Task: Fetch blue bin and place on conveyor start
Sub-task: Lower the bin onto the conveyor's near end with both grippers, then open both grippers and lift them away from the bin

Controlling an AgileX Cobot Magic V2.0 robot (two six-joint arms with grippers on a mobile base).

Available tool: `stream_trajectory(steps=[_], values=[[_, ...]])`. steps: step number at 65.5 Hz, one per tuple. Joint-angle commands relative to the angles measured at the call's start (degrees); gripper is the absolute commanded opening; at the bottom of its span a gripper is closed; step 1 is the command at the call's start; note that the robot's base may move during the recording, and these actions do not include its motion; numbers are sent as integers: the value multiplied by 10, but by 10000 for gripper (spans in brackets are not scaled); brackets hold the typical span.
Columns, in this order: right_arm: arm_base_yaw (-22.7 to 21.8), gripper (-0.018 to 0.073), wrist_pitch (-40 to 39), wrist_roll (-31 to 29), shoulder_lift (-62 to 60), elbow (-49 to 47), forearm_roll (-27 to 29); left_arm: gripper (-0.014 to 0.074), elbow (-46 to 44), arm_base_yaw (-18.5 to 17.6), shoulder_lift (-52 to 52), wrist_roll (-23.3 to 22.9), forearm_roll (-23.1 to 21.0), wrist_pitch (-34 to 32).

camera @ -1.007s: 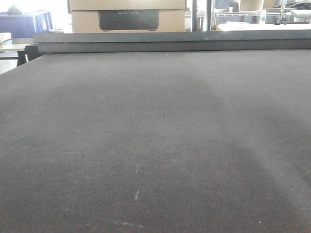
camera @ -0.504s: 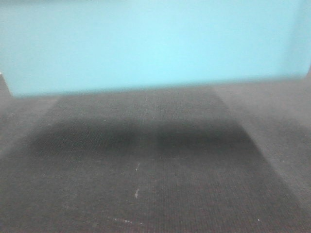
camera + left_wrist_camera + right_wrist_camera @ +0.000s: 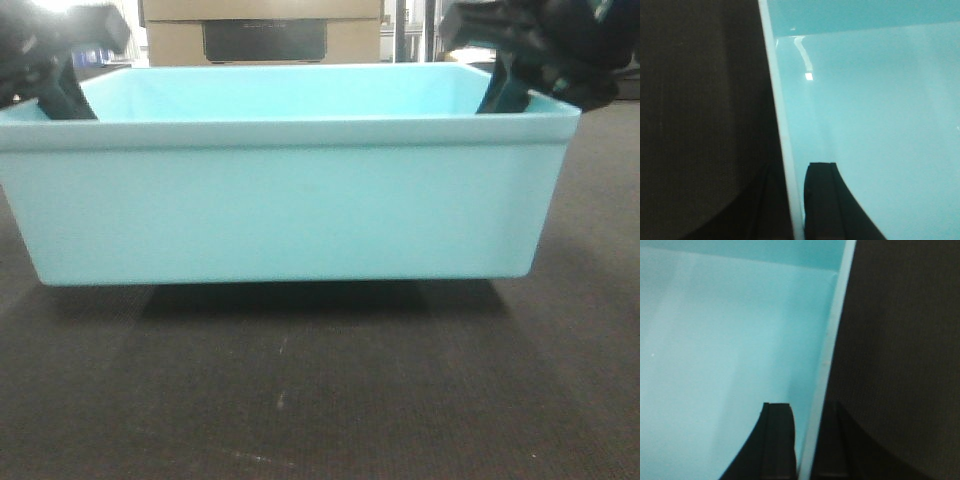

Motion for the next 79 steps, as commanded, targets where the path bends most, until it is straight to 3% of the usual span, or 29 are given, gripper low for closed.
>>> stream_trajectory(steps=[1,8,13,16,20,23,29,32,47,59,63,76,79], values=[[-3,-151,-25,-15,6,-1,-11,-111,0,5,11,8,15,-19],[-3,-147,-26,-15,15,-1,-11,-106,0,5,20,8,15,-19],[-3,-86,-26,-15,15,-1,-11,-57,0,5,20,8,15,-18],[-3,1,-24,-15,15,-1,-11,1,-1,5,20,8,15,-17],[-3,147,-17,-15,15,-1,-11,114,-1,5,20,8,15,-13],[-3,323,-9,-15,15,-1,-11,259,-1,5,20,8,15,-11],[-3,575,-3,-15,15,-1,-11,511,-2,5,20,8,15,-3],[-3,570,0,-15,13,-3,-11,632,-2,5,20,8,15,0],[-5,558,6,-15,-15,-27,-14,480,-3,5,-32,8,19,18],[-26,517,5,-15,-55,-38,-18,312,-2,12,-110,8,65,28],[-47,447,13,-15,-67,-38,-19,230,-1,28,-131,8,67,41],[-125,14,48,-15,-91,-27,-60,-81,9,109,-172,24,71,56],[-138,-60,48,-15,-98,-18,-64,-109,16,122,-176,34,71,57]])
